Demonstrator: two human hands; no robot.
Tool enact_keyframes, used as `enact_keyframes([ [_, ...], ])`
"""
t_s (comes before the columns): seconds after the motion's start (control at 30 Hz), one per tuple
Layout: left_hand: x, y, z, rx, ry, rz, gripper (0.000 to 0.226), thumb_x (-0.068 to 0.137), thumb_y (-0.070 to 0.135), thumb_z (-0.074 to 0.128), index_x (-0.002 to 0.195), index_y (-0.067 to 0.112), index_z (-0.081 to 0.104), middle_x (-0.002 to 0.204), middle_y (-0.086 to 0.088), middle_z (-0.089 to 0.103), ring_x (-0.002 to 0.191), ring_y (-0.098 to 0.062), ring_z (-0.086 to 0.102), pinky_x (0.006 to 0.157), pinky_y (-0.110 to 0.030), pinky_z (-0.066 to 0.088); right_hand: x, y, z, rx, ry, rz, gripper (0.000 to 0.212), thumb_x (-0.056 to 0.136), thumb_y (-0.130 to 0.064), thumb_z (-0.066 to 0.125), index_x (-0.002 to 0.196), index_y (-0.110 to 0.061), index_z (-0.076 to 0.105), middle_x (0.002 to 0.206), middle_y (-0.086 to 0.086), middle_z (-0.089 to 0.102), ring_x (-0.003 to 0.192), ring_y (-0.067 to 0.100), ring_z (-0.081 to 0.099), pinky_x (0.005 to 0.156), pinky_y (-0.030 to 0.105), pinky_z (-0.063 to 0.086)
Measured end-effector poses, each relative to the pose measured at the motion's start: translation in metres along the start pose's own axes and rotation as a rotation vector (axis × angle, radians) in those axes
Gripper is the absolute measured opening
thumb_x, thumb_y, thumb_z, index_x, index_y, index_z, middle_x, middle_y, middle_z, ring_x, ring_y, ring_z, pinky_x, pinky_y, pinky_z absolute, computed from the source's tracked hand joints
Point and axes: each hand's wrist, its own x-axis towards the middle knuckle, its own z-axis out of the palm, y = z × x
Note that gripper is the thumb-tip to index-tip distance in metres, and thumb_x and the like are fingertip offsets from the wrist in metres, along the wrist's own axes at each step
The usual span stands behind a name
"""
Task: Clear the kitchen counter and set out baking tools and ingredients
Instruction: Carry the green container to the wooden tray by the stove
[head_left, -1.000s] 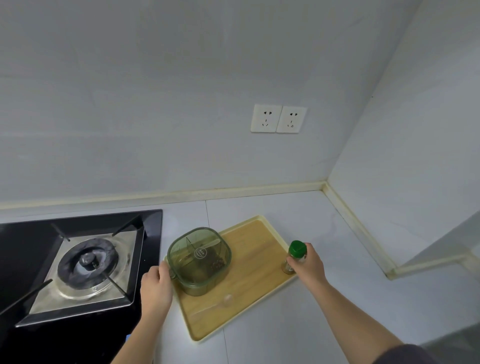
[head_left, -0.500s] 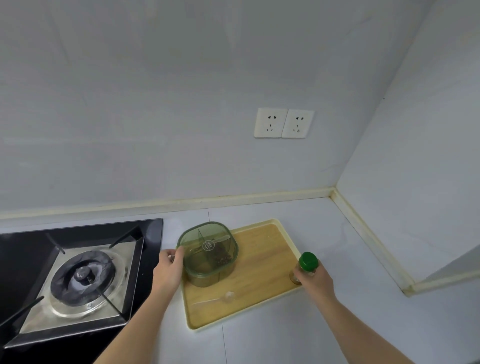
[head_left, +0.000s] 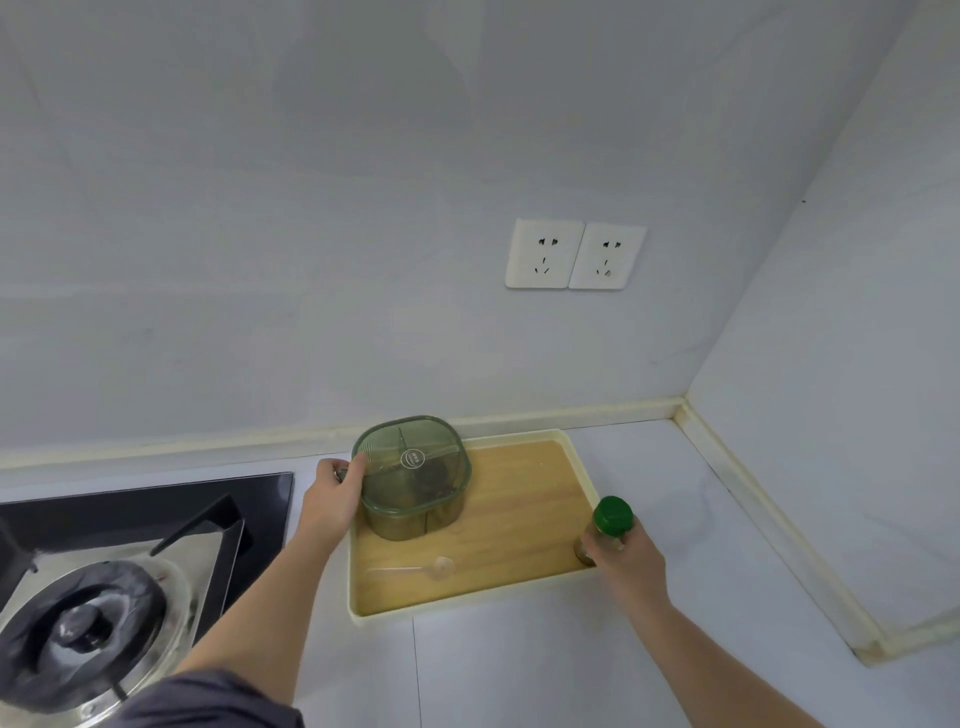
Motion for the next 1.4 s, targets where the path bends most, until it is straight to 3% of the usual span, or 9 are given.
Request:
enact_keyframes([
  [0.57,0.034,0.005,0.005,0.054,-0.030,0.028,0.039,0.095,0.048,0.045,0.116,0.015,0.048,0.110,-0.004,0.053,0.101,-0.023,0.047,0.085,-0.031,0.032,0.026,-0.010,0.012,-0.081,0.025,0.015,0.027,0.083,-0.023,0.069,0.106,-0.016,0.055,0.089,-0.002,0.060,0.084,0.018,0.055,0.070,0.028,0.038],
  [0.8,0.045,-0.001,-0.012,0.077,-0.060,0.005,0.040,0.091,0.053,0.049,0.110,0.019,0.049,0.113,-0.007,0.058,0.103,-0.026,0.054,0.090,-0.041,0.044,0.019,-0.015,0.018,-0.062,0.017,0.005,0.024,0.083,-0.020,0.069,0.103,-0.014,0.056,0.085,-0.001,0.060,0.082,0.018,0.056,0.070,0.028,0.039],
  [0.9,0.047,-0.001,-0.021,0.090,-0.048,0.000,0.041,0.089,0.053,0.052,0.108,0.017,0.050,0.112,-0.007,0.060,0.097,-0.026,0.057,0.083,-0.040,0.047,0.016,-0.016,0.024,-0.065,0.007,0.004,0.022,0.083,-0.019,0.068,0.101,-0.014,0.056,0.082,-0.001,0.060,0.077,0.016,0.054,0.064,0.027,0.038],
  [1.0,0.044,0.007,-0.027,0.124,-0.029,0.060,0.039,0.091,0.044,0.055,0.113,0.013,0.050,0.118,-0.008,0.060,0.093,-0.027,0.060,0.068,-0.031,0.048,0.017,-0.017,0.022,-0.035,0.002,0.025,0.021,0.083,-0.020,0.068,0.101,-0.015,0.057,0.084,-0.001,0.060,0.081,0.018,0.055,0.070,0.028,0.039],
  [1.1,0.037,0.021,-0.028,0.314,0.054,0.367,0.047,0.091,0.039,0.057,0.128,0.010,0.049,0.130,-0.006,0.053,0.117,-0.024,0.052,0.094,-0.036,0.044,0.017,-0.017,0.018,-0.041,-0.016,0.022,0.021,0.082,-0.020,0.069,0.099,-0.015,0.058,0.086,0.000,0.061,0.084,0.019,0.056,0.072,0.028,0.040],
  [1.23,0.012,0.044,-0.006,0.829,-0.139,0.865,0.073,0.076,0.066,0.048,0.137,0.027,0.043,0.146,-0.003,0.038,0.136,-0.024,0.033,0.112,-0.047,0.027,0.015,-0.021,0.017,-0.072,-0.007,-0.021,0.017,0.081,-0.018,0.069,0.093,-0.011,0.060,0.085,0.007,0.064,0.076,0.017,0.057,0.061,0.026,0.041],
  [1.3,0.003,0.052,0.020,1.111,-0.286,0.953,0.075,0.077,0.065,0.049,0.143,0.035,0.031,0.157,-0.003,0.018,0.145,-0.027,0.013,0.114,-0.057,0.016,0.014,-0.021,0.017,-0.087,-0.008,-0.030,0.016,0.081,-0.017,0.068,0.091,-0.009,0.059,0.084,0.009,0.065,0.074,0.017,0.056,0.060,0.022,0.041],
  [1.4,-0.002,0.060,0.050,1.470,-0.395,0.959,0.069,0.087,0.046,0.056,0.146,0.036,0.022,0.160,-0.004,-0.004,0.147,-0.032,-0.005,0.111,-0.067,0.011,0.012,-0.019,0.012,-0.074,0.002,-0.013,0.014,0.080,-0.014,0.067,0.088,-0.008,0.057,0.078,0.008,0.062,0.069,0.017,0.054,0.059,0.022,0.041],
])
